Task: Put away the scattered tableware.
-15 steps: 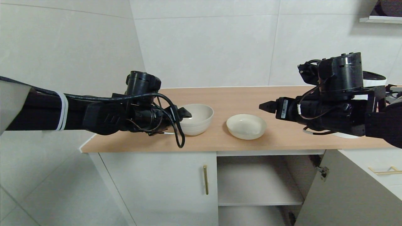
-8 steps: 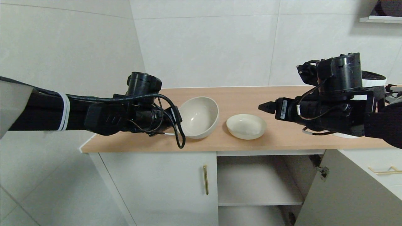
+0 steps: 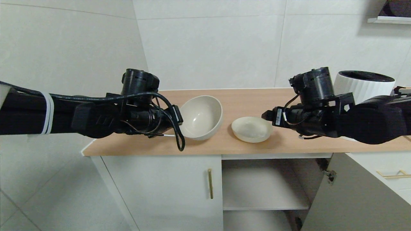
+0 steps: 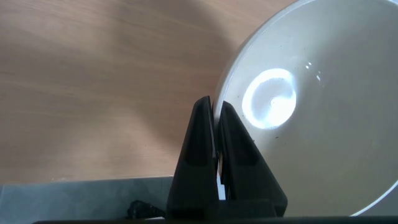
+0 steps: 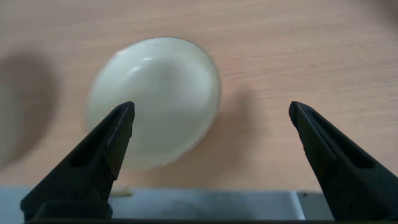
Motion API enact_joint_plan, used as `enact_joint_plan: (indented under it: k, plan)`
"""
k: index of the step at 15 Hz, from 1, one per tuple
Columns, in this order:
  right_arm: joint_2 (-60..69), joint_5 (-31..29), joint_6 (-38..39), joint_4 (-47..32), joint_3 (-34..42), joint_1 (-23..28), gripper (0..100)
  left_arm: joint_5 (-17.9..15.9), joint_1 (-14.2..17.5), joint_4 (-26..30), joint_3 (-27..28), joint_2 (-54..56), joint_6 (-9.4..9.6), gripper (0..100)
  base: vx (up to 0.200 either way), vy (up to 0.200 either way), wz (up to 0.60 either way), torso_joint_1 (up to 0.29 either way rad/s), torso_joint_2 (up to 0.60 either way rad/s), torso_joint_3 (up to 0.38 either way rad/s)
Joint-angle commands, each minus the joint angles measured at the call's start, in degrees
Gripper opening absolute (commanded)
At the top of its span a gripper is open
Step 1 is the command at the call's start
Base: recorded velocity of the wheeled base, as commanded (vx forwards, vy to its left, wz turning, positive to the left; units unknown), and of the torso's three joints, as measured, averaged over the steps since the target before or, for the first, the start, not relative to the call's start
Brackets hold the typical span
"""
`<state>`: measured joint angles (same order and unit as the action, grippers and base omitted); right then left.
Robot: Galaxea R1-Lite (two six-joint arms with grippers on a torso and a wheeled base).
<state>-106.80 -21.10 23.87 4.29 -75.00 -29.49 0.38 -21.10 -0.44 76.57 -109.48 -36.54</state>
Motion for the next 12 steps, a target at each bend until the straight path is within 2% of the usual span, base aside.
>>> enact_joint_plan:
  k: [1,9,10,12]
  plan:
    - [-4.20,-0.26,-0.05,-0.07,-1.29,0.66,100,0.06,0.01,0.00,-0.19,0.94,0.06,0,0.000,0.000,0.00,0.000,0.00,0.000]
    - [-10.09,-0.43,0.74,0.37,-3.58,1.19,100,0.15,0.01,-0.09,-0.19,0.94,-0.03,0,0.000,0.000,0.00,0.000,0.00,0.000]
    - [-10.36,-0.43,0.74,0.46,-3.67,1.28,0,0.15,0.01,-0.09,-0.28,0.94,-0.03,0,0.000,0.000,0.00,0.000,0.00,0.000]
    - [-10.71,-0.26,1.09,0.46,-3.75,1.28,0,0.15,0.01,-0.09,-0.28,1.03,-0.03,0,0.000,0.000,0.00,0.000,0.00,0.000]
